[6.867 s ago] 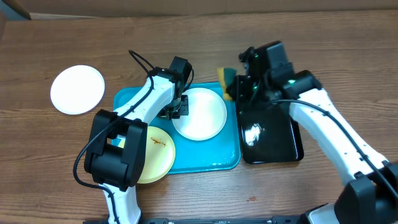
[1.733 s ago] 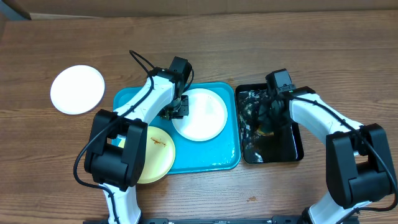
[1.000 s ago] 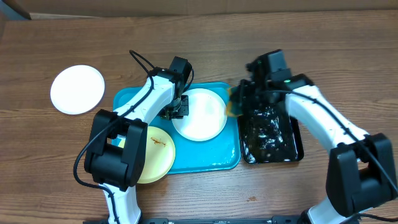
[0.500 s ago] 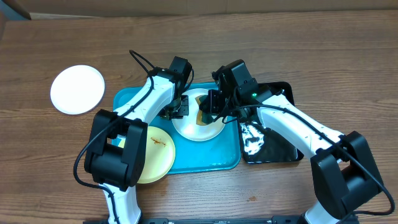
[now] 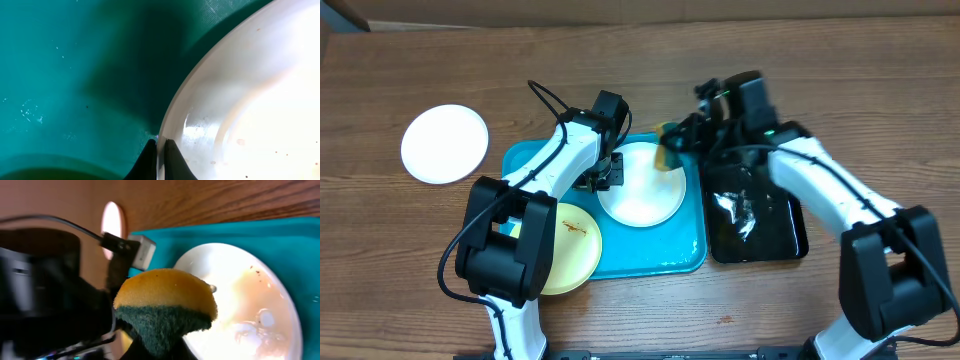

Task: Clean dirty plates on tray and stack at the side

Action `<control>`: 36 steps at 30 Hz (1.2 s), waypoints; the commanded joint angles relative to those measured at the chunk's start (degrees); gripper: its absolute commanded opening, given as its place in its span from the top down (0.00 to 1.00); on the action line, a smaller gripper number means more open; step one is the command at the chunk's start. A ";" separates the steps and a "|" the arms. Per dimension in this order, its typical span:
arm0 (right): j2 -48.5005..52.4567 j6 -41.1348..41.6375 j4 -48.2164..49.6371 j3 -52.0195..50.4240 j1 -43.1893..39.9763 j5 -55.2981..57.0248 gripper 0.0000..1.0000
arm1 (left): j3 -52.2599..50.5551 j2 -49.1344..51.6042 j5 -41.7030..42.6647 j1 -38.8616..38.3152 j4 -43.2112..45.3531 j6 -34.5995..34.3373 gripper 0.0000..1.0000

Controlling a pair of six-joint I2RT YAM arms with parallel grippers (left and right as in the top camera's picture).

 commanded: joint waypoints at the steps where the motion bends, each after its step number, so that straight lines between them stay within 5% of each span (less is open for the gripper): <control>1: -1.46 -0.33 -2.51 1.60 -5.03 -12.68 0.96 | -0.31 -0.31 -0.33 -0.09 0.42 0.35 0.96; 6: -3.02 -8.04 -14.21 1.60 -9.42 -9.35 0.96 | 0.90 -0.35 -0.79 -0.09 0.70 0.98 0.96; 14: -3.08 -13.60 -32.24 1.57 -11.17 20.72 0.96 | 5.60 -1.46 -1.95 -0.09 -0.72 2.93 0.96; 36: -3.15 -13.62 -38.69 1.68 -11.19 32.26 0.96 | 15.08 -1.86 -4.81 0.00 -7.37 4.44 0.96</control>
